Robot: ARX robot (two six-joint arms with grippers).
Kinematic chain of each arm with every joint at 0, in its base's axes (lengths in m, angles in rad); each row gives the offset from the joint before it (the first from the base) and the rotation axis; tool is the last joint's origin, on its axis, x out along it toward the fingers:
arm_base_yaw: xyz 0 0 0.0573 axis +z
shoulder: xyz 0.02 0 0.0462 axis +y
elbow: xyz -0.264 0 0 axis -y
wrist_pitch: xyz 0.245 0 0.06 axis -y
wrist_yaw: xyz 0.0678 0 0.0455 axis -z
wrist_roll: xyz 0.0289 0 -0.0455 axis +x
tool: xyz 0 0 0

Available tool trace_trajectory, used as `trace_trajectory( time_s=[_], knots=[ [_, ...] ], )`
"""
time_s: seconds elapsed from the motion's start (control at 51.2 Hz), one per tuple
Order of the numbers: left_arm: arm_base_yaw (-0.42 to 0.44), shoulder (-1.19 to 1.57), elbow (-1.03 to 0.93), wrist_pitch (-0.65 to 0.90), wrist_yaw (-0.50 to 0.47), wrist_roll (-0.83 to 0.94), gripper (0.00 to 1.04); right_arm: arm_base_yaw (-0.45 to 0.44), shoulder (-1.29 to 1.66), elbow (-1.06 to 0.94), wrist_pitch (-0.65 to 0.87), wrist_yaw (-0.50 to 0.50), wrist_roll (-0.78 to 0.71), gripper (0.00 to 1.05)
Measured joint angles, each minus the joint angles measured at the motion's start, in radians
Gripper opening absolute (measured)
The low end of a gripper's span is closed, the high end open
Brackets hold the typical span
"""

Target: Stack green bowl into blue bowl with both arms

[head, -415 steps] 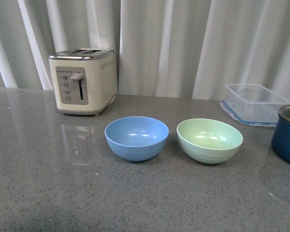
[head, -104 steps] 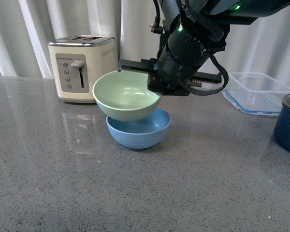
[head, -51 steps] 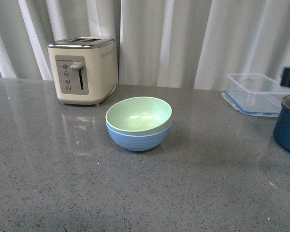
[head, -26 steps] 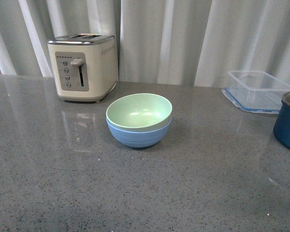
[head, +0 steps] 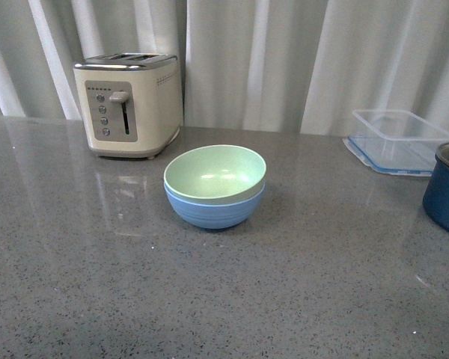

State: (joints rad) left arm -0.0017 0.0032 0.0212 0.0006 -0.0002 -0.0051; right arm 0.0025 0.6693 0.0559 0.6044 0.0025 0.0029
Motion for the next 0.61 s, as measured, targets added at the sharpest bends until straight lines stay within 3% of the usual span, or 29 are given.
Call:
trace_trajectory(
  time_s=[0.137, 0.606],
  knots=[
    [0.000, 0.000, 0.000, 0.000, 0.000, 0.000, 0.98, 0.000, -0.041, -0.045, 0.012, 0.000, 0.000, 0.01],
    [0.000, 0.000, 0.000, 0.000, 0.000, 0.000, 0.98, 0.000, -0.318, -0.051, -0.251, -0.001, 0.000, 0.01]
  ],
)
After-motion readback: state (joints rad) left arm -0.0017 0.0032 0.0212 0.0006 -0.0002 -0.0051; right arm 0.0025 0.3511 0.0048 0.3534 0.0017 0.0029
